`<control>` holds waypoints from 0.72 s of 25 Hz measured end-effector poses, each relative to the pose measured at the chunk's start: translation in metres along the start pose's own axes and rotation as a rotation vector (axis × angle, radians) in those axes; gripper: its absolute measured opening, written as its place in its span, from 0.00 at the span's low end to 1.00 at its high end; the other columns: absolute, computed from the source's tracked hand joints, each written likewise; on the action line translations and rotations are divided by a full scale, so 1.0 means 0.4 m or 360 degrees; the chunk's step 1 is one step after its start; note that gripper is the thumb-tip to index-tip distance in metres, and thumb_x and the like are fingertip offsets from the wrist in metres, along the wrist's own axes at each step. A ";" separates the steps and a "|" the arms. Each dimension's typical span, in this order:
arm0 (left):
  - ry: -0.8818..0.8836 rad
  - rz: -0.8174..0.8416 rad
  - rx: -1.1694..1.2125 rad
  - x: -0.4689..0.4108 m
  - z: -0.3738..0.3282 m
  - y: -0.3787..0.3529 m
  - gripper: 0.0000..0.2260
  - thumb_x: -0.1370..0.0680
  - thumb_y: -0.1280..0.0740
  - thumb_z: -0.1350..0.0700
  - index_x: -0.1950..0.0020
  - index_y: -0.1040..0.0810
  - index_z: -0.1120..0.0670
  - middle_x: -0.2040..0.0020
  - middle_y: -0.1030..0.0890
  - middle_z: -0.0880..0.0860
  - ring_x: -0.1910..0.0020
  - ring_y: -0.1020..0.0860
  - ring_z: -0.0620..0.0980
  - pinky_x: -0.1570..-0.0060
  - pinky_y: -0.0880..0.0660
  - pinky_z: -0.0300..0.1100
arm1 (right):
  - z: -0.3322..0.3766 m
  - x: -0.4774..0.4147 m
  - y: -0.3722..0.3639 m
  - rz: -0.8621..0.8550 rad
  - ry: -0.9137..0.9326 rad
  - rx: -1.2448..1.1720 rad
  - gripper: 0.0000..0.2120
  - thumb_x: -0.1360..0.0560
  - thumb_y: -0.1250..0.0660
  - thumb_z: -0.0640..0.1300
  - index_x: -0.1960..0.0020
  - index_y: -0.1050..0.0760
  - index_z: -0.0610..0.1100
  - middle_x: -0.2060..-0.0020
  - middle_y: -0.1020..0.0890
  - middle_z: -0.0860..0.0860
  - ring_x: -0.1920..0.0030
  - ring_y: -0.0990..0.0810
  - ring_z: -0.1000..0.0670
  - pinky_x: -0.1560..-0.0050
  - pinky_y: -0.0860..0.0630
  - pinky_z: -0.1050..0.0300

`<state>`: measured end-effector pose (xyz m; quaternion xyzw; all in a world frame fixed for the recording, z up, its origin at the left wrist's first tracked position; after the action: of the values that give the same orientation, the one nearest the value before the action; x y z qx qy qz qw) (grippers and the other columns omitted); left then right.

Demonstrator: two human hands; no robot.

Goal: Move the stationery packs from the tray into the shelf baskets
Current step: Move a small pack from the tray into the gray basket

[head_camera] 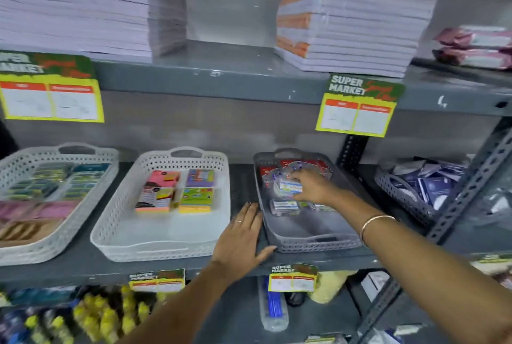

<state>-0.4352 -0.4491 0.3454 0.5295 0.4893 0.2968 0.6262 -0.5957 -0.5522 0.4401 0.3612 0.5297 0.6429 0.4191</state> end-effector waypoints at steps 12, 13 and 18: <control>0.0081 0.0308 0.0058 0.017 0.028 -0.168 0.41 0.28 0.51 0.29 0.25 0.48 0.56 0.23 0.45 0.56 0.25 0.48 0.54 0.27 0.52 0.52 | -0.075 0.059 -0.184 0.0352 -0.0030 -0.0082 0.22 0.31 0.27 0.40 0.39 0.28 0.38 0.39 0.23 0.41 0.40 0.25 0.43 0.37 0.27 0.49; 0.0072 0.0289 0.0056 0.017 0.029 -0.172 0.41 0.29 0.53 0.28 0.25 0.47 0.55 0.23 0.44 0.56 0.25 0.48 0.54 0.27 0.52 0.52 | -0.075 0.059 -0.188 0.0363 -0.0028 -0.0085 0.22 0.31 0.27 0.40 0.38 0.28 0.38 0.39 0.23 0.41 0.39 0.25 0.43 0.37 0.28 0.49; 0.0080 0.0266 0.0087 0.018 0.032 -0.173 0.41 0.29 0.54 0.28 0.25 0.46 0.55 0.24 0.44 0.56 0.25 0.48 0.55 0.27 0.52 0.52 | -0.066 0.058 -0.189 0.0398 0.0020 -0.0135 0.23 0.31 0.27 0.37 0.38 0.28 0.38 0.37 0.24 0.42 0.37 0.26 0.44 0.37 0.29 0.53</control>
<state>-0.4310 -0.4655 0.2765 0.5777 0.4669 0.3477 0.5721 -0.6168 -0.5343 0.3615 0.4024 0.4556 0.7141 0.3473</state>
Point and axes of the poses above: each hand's wrist, its own x-axis away from the middle knuckle, its own y-axis out of the back of the hand, z = x × y, the point moved 4 cm from there along -x, towards the middle knuckle
